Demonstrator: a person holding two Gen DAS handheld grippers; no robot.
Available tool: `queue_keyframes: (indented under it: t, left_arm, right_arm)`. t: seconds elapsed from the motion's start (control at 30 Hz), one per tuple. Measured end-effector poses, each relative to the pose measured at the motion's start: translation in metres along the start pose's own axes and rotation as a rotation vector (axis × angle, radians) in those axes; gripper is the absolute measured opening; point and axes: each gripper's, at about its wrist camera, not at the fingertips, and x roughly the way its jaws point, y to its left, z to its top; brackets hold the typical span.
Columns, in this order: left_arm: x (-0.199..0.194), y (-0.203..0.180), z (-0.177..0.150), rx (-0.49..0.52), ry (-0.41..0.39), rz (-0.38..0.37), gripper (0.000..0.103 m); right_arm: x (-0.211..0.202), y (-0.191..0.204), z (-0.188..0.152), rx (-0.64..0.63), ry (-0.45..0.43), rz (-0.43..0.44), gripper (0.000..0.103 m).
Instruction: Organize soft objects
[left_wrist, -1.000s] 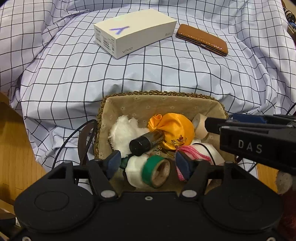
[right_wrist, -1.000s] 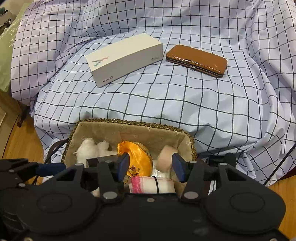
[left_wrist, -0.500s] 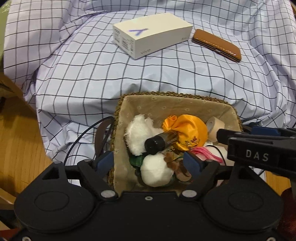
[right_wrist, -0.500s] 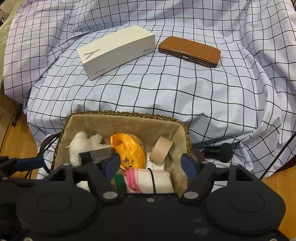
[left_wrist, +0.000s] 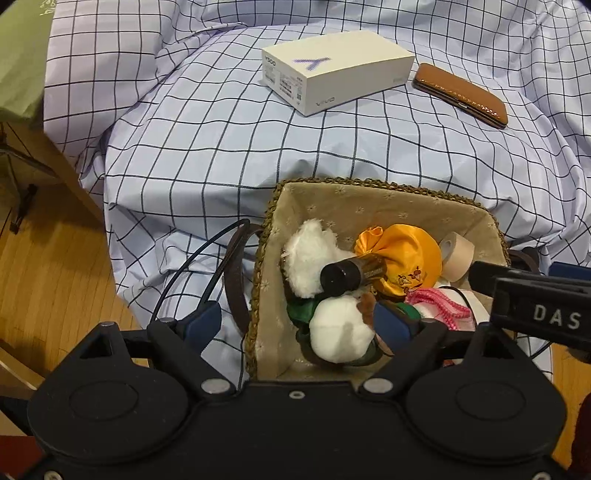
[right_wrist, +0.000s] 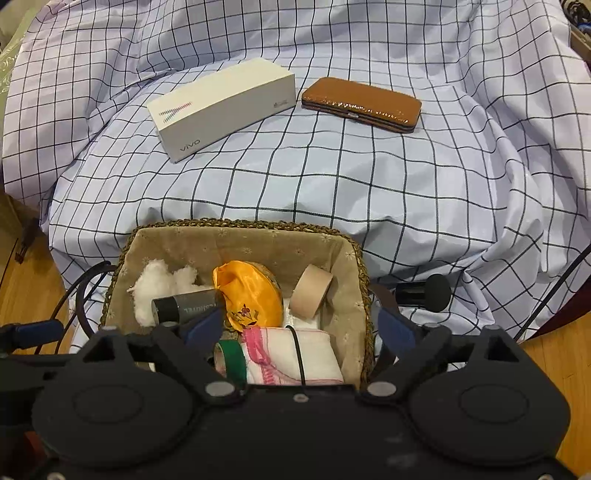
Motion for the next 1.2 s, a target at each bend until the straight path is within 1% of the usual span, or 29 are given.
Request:
queue_keyframes:
  t: [0.03, 0.1, 0.27, 0.37, 0.47, 0.63, 0.8, 1.03, 1.2]
  left_arm:
    - [0.000, 0.000, -0.001, -0.002, 0.001, 0.005, 0.087]
    - [-0.002, 0.002, -0.003, -0.009, -0.002, 0.018, 0.087]
    - [-0.006, 0.007, -0.008, -0.035, -0.021, 0.062, 0.087]
    - [-0.007, 0.013, -0.011, -0.066, -0.026, 0.080, 0.087]
    - [-0.010, 0.016, -0.014, -0.083, -0.030, 0.068, 0.087]
    - [-0.018, 0.015, -0.018, -0.085, -0.056, 0.080, 0.087]
    - [-0.024, 0.017, -0.020, -0.095, -0.069, 0.061, 0.087]
    - [-0.034, 0.015, -0.026, -0.095, -0.096, 0.083, 0.087]
    - [-0.035, 0.020, -0.027, -0.112, -0.083, 0.059, 0.087]
  right_arm:
    - [-0.001, 0.000, -0.001, -0.002, -0.001, -0.002, 0.096]
    - [-0.004, -0.001, -0.003, 0.001, -0.004, -0.002, 0.103]
    - [-0.007, 0.003, -0.007, -0.015, 0.025, -0.017, 0.103]
    - [-0.011, 0.006, -0.013, -0.031, 0.019, -0.011, 0.103]
    - [-0.016, 0.009, -0.018, -0.041, 0.011, 0.006, 0.103]
    - [-0.024, 0.013, -0.026, -0.052, -0.001, 0.015, 0.103]
    - [-0.032, 0.010, -0.032, -0.051, -0.013, 0.021, 0.103]
    - [-0.040, 0.008, -0.040, -0.049, -0.023, 0.029, 0.103]
    - [-0.043, 0.004, -0.043, -0.040, -0.023, 0.031, 0.103]
